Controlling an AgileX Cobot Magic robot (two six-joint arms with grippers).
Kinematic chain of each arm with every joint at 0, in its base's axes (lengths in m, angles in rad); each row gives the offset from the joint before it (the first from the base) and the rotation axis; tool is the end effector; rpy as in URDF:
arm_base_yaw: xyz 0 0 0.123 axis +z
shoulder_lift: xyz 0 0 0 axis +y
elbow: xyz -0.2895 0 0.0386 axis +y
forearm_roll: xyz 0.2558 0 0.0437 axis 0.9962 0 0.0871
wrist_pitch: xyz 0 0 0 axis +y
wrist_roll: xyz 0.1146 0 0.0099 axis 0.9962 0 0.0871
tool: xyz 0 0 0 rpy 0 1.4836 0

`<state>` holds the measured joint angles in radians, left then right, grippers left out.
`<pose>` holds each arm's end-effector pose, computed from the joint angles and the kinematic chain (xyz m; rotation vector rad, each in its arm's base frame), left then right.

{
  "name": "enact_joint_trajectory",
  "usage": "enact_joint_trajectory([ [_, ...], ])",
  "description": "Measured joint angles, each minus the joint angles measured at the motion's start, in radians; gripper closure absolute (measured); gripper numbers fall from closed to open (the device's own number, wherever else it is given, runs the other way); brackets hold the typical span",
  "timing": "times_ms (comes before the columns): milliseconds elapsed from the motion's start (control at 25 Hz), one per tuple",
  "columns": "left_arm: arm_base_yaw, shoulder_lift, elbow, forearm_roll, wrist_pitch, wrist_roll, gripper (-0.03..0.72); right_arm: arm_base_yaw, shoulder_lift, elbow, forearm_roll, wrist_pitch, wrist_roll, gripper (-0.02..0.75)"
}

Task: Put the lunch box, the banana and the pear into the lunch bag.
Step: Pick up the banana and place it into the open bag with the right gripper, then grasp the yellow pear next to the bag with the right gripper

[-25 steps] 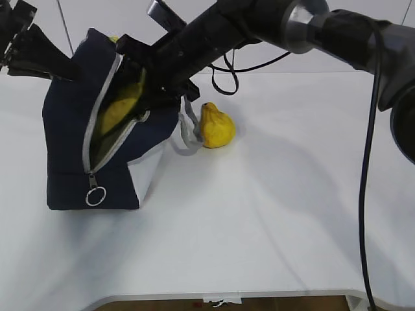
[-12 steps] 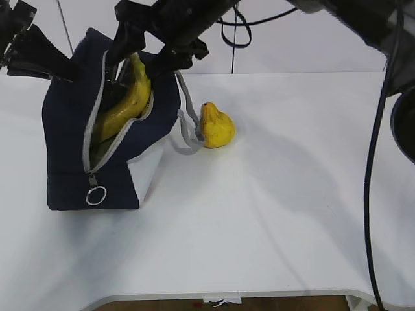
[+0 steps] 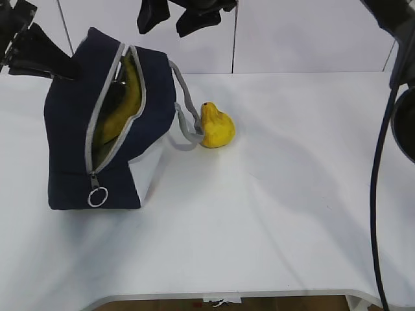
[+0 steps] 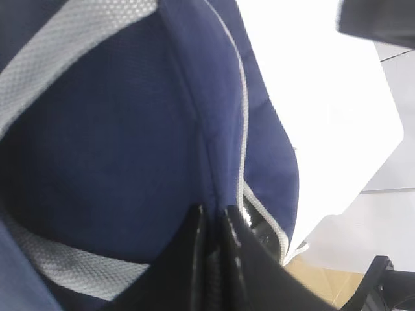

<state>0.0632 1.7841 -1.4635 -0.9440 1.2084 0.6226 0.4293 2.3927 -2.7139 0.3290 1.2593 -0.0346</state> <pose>0.3853 -0.0629 0.2878 0.3273 2.4907 -1.0902 0.4769 0.2572 0.3329 -0.5814 2.3701 0.6040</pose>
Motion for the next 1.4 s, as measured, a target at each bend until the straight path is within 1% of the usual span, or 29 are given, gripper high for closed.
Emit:
enact_joint_trajectory([
  [80, 0.0, 0.0, 0.0, 0.0, 0.0, 0.0, 0.676, 0.0, 0.0, 0.0, -0.053, 0.0, 0.024, 0.169],
  [280, 0.0, 0.0, 0.0, 0.016, 0.0, 0.0, 0.676, 0.0, 0.0, 0.005, -0.225, 0.0, 0.11, 0.169],
  [360, 0.0, 0.0, 0.0, 0.026, 0.0, 0.0, 0.676, 0.0, 0.0, 0.027, -0.262, 0.0, 0.132, 0.169],
  [680, 0.0, 0.0, 0.0, 0.058, 0.0, 0.0, 0.676, -0.001, 0.0, 0.187, -0.319, 0.0, 0.148, 0.169],
  [1160, 0.0, 0.0, 0.0, 0.06, -0.008, 0.0, 0.676, -0.001, 0.091, 0.194, -0.335, -0.002, 0.159, 0.169],
  [1400, 0.0, -0.001, 0.0, 0.08, -0.009, 0.0, 0.676, -0.001, 0.12, 0.194, -0.335, -0.004, 0.161, 0.169],
])
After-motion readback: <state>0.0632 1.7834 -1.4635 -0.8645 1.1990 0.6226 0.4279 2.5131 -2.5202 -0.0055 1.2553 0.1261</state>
